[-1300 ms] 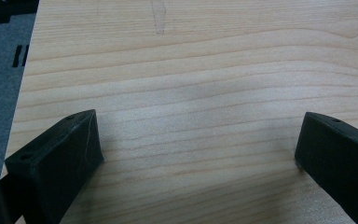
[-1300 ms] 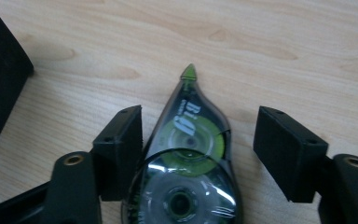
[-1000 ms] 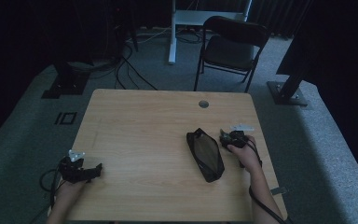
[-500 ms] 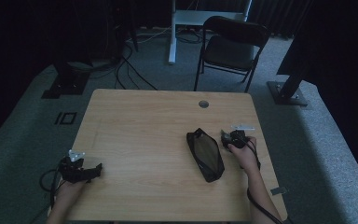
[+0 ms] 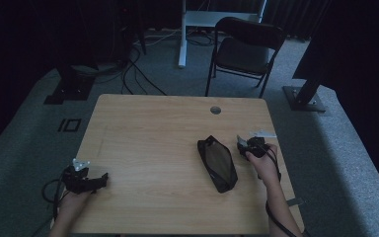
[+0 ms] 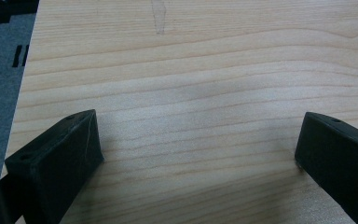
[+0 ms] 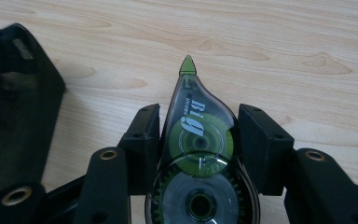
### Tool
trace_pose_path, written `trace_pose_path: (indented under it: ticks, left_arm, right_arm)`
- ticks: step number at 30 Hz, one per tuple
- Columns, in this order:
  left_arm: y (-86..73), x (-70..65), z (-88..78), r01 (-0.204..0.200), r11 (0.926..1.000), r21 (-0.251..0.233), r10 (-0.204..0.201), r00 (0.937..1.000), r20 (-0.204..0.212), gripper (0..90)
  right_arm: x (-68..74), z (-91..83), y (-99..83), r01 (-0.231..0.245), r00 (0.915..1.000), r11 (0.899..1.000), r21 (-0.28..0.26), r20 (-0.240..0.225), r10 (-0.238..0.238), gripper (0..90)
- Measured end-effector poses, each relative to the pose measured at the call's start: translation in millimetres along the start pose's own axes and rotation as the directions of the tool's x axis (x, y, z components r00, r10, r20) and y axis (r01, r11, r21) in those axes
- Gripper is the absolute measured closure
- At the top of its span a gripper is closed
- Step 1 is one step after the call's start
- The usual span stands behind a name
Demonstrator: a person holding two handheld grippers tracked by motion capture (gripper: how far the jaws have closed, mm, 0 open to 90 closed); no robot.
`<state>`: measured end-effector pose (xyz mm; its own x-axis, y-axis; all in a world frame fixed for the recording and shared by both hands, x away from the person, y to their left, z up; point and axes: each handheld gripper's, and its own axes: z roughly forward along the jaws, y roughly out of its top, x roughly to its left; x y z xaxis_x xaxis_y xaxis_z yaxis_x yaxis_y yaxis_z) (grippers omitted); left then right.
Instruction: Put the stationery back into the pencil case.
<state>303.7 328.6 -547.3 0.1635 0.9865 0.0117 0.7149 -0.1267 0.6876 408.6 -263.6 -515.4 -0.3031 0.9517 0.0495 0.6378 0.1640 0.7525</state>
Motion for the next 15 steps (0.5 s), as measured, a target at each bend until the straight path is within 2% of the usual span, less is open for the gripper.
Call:
trace_pose_path:
  ticks: [5, 8, 13, 15]
  left_arm:
    - [0.0, 0.0, 0.0, 0.0, 1.0, 0.0, 0.0, 1.0, 0.0, 0.5]
    - [0.0, 0.0, 0.0, 0.0, 1.0, 0.0, 0.0, 1.0, 0.0, 0.5]
    - [0.0, 0.0, 0.0, 0.0, 1.0, 0.0, 0.0, 1.0, 0.0, 0.5]
    - [0.0, 0.0, 0.0, 0.0, 1.0, 0.0, 0.0, 1.0, 0.0, 0.5]
  right_arm:
    - [3.0, -10.0, 3.4, 0.005, 1.0, 1.0, -0.007, 0.002, -0.005, 50.4]
    - [6.3, -22.4, 9.3, -0.016, 0.9999, 0.999, -0.033, -0.001, 0.016, 50.5]
    - [11.5, -33.0, 14.7, -0.001, 1.0, 0.999, -0.04, 0.004, 0.001, 50.5]
    - [15.6, -39.6, 17.4, 0.008, 1.0, 0.998, -0.061, -0.002, -0.009, 50.5]
